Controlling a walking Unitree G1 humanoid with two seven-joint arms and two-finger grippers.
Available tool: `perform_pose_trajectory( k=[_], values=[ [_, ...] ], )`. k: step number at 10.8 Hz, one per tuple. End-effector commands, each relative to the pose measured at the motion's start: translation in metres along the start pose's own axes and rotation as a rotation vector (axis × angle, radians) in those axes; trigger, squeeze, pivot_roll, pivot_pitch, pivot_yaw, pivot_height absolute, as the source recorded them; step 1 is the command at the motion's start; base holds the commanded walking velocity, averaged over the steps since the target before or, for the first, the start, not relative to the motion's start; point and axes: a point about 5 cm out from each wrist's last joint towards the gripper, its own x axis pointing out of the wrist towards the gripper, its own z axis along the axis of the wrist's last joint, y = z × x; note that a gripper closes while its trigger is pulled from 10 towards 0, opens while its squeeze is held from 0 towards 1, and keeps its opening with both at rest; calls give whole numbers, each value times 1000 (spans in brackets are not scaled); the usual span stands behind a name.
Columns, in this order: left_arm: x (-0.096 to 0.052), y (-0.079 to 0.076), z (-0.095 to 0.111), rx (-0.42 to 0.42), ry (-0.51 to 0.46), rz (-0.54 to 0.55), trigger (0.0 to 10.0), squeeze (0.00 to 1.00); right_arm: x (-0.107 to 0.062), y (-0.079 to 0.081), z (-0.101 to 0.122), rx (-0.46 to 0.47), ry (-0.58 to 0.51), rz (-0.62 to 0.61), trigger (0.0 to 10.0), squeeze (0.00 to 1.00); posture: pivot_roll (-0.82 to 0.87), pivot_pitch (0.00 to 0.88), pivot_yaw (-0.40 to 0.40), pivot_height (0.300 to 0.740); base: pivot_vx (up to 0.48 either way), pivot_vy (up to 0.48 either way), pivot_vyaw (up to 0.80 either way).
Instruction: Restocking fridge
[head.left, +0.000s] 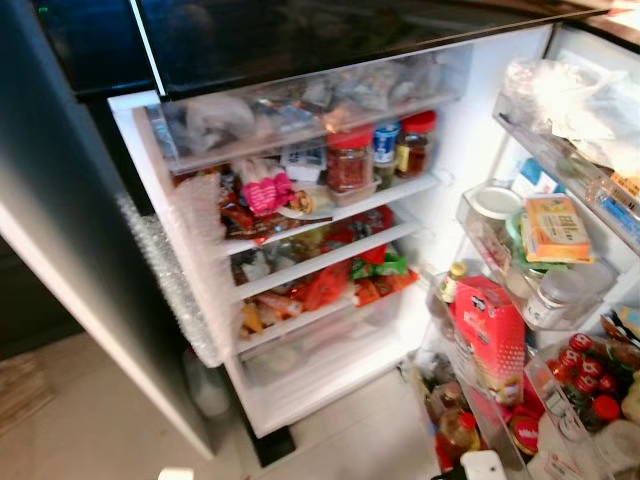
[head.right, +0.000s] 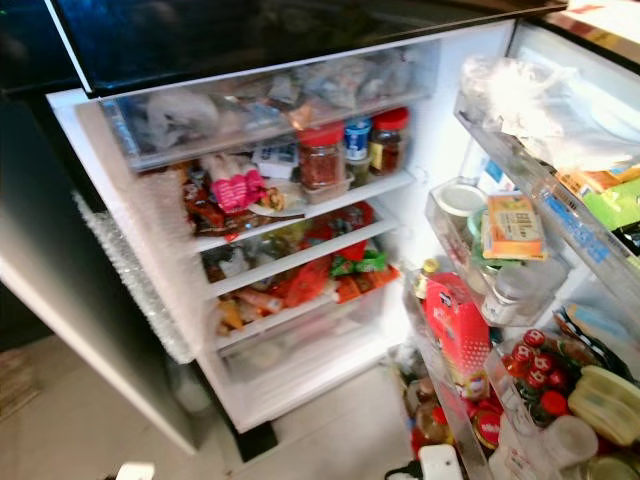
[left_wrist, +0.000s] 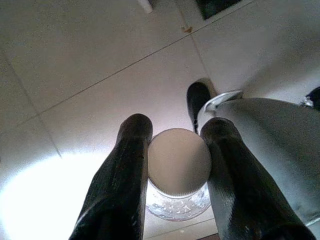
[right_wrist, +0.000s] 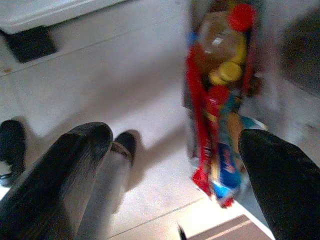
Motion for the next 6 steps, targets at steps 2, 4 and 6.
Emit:
perform_pose_trajectory(
  k=[2, 4, 6],
  values=[
    [-1, 6, -3, -10, 12, 17, 10000, 0, 0, -1, 3, -19, -25, -40, 10000, 0, -82, 0, 17, 740, 0, 0, 0],
    [-1, 6, -2, -13, 6, 21, 10000, 0, 0, -4, 5, -135, -21, -76, 10000, 0, -80, 0, 16, 740, 0, 0, 0],
    [-1, 6, -2, -15, 4, 20, 10000, 0, 0, -7, 3, -173, 8, -131, 10000, 0, -80, 0, 15, 740, 0, 0, 0]
  ],
)
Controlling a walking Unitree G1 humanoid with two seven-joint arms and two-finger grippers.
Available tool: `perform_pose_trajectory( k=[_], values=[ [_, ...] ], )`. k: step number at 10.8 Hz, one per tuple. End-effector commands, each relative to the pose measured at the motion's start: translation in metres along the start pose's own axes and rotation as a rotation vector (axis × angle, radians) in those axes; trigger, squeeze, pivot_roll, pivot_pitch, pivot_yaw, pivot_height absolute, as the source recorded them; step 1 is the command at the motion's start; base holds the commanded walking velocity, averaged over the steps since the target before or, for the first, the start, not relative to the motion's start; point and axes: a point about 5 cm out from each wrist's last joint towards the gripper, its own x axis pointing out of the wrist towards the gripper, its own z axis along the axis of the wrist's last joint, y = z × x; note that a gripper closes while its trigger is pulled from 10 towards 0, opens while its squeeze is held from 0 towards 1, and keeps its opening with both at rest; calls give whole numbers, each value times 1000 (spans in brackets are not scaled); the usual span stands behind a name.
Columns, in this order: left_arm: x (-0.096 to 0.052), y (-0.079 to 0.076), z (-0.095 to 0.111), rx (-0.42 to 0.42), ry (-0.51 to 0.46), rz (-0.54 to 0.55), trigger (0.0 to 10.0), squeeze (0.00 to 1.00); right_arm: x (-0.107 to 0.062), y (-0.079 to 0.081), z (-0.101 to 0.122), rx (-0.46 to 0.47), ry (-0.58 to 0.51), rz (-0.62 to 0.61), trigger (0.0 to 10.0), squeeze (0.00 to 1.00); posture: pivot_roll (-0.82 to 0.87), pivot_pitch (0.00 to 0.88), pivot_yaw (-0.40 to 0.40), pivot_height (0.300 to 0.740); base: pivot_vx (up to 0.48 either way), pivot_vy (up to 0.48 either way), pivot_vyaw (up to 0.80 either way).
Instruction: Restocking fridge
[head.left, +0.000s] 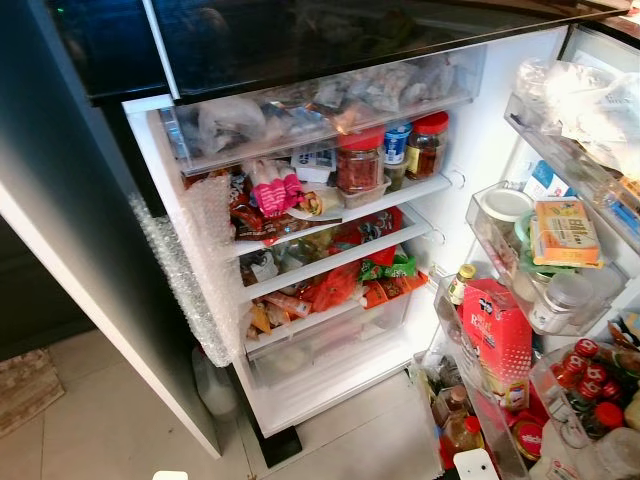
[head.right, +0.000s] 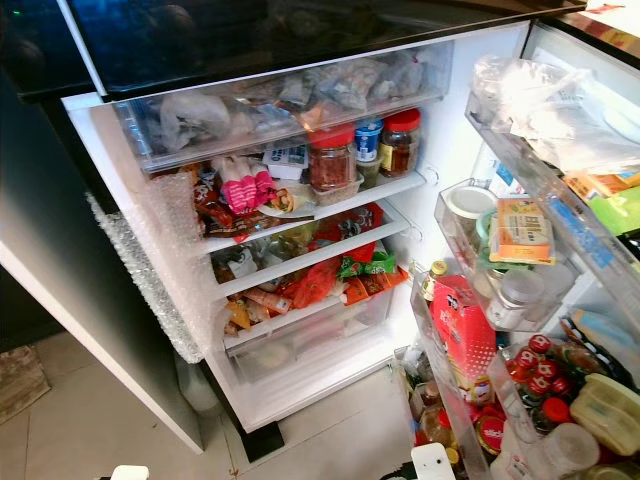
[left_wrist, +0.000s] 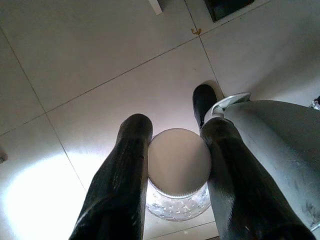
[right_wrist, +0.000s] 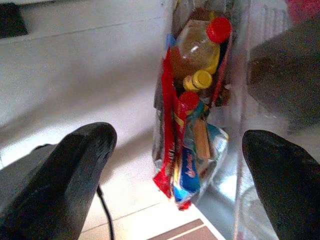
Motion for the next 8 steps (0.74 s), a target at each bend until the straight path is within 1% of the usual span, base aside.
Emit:
perform_pose_trajectory(
  k=[1, 3, 4, 6, 8],
  values=[
    [0, 2, -3, -12, 6, 9, 10000, 0, 1, -1, 2, -28, 5, -10, 10000, 0, -80, 0, 15, 740, 0, 0, 0],
    [-1, 1, -3, -16, 4, 7, 10000, 0, 0, -4, 1, -71, 13, -71, 10000, 0, -81, 0, 17, 740, 0, 0, 0],
    [-1, 1, -3, -16, 4, 6, 10000, 0, 0, -4, 1, -74, 13, -75, 10000, 0, -81, 0, 17, 740, 0, 0, 0],
    [-1, 1, -2, -25, -4, 2, 10000, 0, 0, -7, 1, -128, 28, -137, 10000, 0, -81, 0, 16, 740, 0, 0, 0],
    [-1, 1, -2, -26, -2, 1, 10000, 0, 0, -7, 1, -118, 33, -142, 10000, 0, -81, 0, 16, 740, 0, 0, 0]
  ],
)
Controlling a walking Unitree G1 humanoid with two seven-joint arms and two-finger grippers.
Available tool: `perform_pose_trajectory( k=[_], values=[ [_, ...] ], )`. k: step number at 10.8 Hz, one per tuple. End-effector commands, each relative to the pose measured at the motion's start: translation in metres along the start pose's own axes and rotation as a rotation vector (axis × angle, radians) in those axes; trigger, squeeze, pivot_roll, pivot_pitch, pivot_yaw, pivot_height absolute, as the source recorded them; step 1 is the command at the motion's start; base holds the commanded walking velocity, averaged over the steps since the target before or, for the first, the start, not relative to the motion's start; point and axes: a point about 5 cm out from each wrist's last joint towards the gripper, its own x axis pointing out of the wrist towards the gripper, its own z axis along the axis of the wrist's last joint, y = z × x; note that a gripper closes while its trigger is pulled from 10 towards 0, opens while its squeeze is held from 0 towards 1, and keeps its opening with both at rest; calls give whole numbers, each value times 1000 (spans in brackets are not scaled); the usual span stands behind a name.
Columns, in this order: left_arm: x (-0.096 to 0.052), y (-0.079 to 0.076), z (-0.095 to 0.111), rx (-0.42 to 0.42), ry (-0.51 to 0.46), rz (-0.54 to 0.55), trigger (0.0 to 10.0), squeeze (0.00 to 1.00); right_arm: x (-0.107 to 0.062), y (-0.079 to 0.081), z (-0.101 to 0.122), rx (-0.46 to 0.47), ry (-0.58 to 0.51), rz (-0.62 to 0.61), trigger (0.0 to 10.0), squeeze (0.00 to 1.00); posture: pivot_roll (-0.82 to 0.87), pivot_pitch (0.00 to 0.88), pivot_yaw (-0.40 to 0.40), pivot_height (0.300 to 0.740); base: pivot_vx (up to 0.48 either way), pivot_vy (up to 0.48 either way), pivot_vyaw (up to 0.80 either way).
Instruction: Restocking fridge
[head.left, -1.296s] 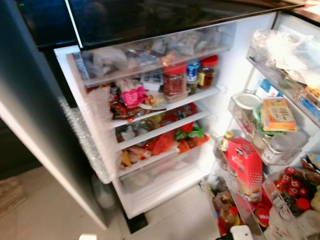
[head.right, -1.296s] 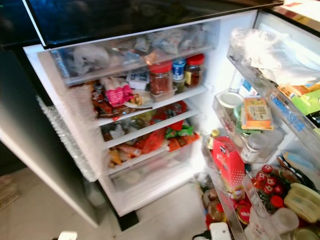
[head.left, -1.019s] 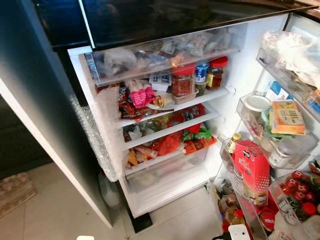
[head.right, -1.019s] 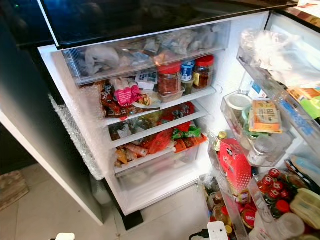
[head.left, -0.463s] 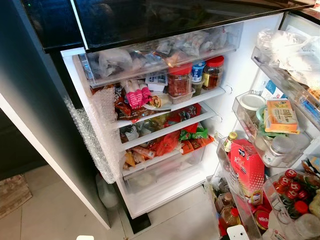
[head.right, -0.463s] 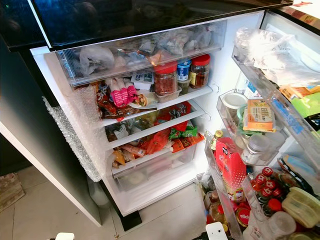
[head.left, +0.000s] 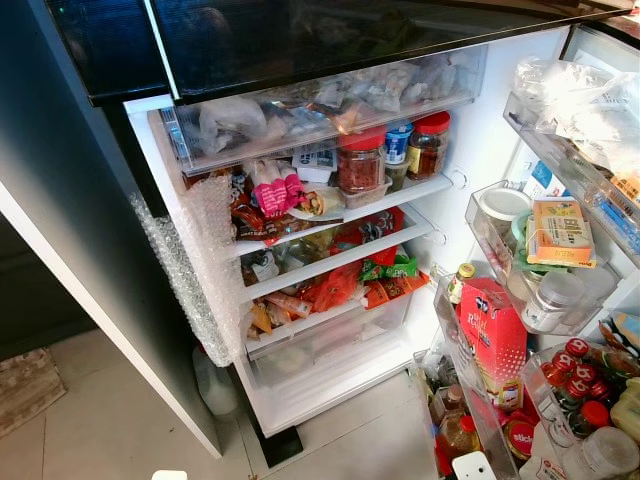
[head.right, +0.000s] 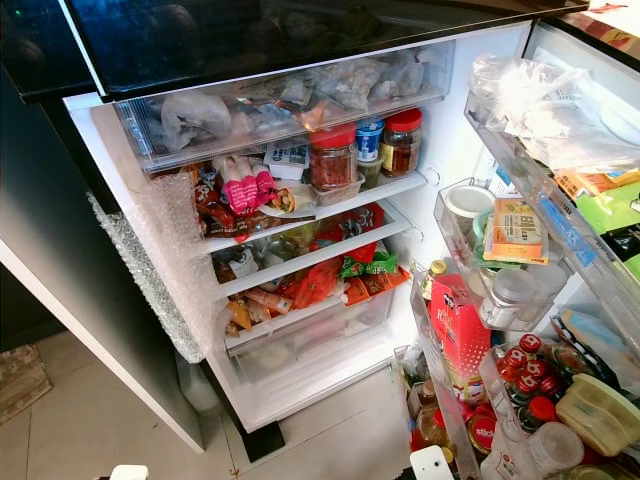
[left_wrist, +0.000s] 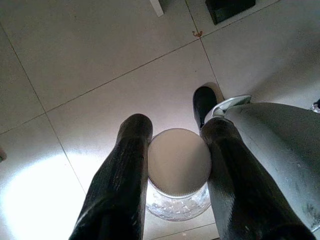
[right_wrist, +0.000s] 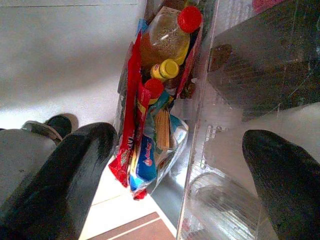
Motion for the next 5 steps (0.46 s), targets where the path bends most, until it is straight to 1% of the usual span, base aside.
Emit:
perform_pose_trajectory(
  k=[1, 2, 3, 4, 5],
  values=[
    [0, 1, -3, -14, 7, 0, 10000, 0, 1, -3, 2, -1, -1, -18, 10000, 0, -77, 0, 19, 740, 0, 0, 0],
    [-1, 1, -3, -14, 7, 0, 10000, 0, 1, -3, 2, -13, -4, -25, 10000, 0, -75, 0, 21, 740, 0, 0, 0],
    [-1, 1, -3, -13, 8, 2, 10000, 0, 3, -18, -1, -23, -5, -47, 10000, 0, -76, 0, 22, 740, 0, 0, 0],
    [-1, 1, -3, -14, 8, 3, 10000, 0, 4, -47, -11, -37, 5, -75, 10000, 0, -76, 0, 23, 740, 0, 0, 0],
    [-1, 2, -4, -14, 9, 3, 10000, 0, 4, -64, -20, -55, 26, -102, 10000, 0, -77, 0, 26, 740, 0, 0, 0]
  ],
)
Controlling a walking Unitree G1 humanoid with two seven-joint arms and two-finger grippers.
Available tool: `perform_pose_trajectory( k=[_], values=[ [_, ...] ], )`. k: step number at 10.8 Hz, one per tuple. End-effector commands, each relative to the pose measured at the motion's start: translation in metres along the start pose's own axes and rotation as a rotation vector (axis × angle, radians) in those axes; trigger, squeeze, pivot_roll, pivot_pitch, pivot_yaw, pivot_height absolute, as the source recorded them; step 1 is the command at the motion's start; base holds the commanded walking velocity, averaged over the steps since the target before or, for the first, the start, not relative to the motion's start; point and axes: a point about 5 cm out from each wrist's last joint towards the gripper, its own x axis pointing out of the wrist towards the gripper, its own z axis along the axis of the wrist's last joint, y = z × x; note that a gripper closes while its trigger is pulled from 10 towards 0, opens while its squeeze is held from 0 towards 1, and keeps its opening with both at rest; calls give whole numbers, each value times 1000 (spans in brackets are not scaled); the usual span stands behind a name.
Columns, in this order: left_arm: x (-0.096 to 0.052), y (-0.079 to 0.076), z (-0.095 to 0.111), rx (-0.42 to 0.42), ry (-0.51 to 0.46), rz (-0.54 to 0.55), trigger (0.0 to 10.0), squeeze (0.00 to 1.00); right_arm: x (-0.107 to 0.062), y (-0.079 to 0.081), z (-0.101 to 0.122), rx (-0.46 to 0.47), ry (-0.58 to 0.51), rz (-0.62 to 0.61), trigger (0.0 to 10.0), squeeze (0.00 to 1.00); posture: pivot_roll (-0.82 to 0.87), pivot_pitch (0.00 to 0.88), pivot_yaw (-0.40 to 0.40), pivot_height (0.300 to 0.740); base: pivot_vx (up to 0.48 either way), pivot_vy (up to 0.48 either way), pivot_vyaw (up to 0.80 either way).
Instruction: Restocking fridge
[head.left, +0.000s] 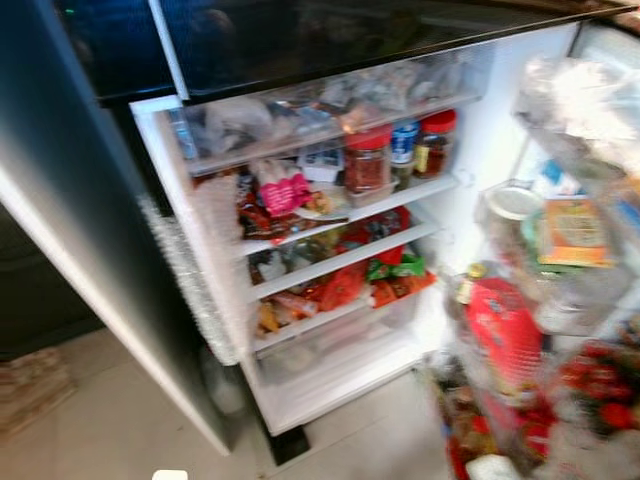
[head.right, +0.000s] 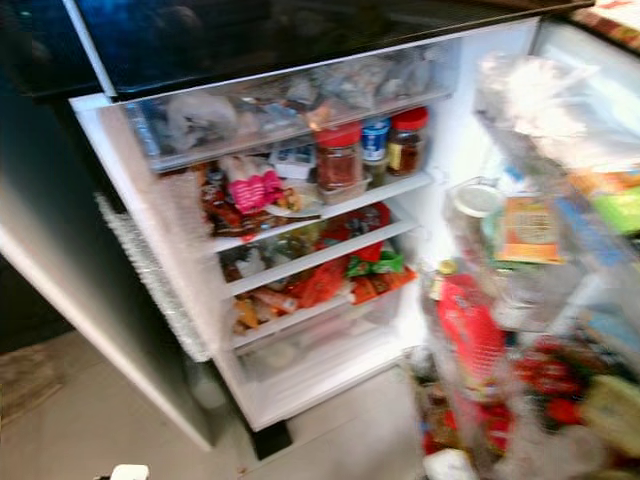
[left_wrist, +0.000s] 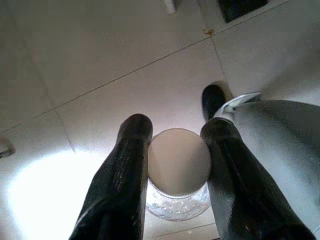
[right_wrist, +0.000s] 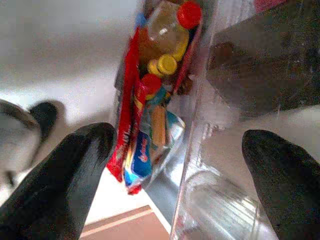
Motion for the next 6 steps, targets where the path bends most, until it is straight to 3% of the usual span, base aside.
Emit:
perform_pose_trajectory(
  k=[1, 3, 6],
  values=[
    [-1, 2, -3, -9, 11, 1, 10000, 0, 1, -31, -10, 0, 29, -94, 10000, 0, -83, 0, 30, 740, 0, 0, 0],
    [-1, 3, -3, -4, 13, 0, 10000, 0, 0, -38, -17, -25, 38, -90, 10000, 0, -88, 0, 35, 740, 0, 0, 0],
    [-1, 3, -2, 16, 14, -8, 10000, 0, 0, -8, -2, 26, -25, 79, 10000, 0, -90, 0, 44, 740, 0, 0, 0]
  ],
)
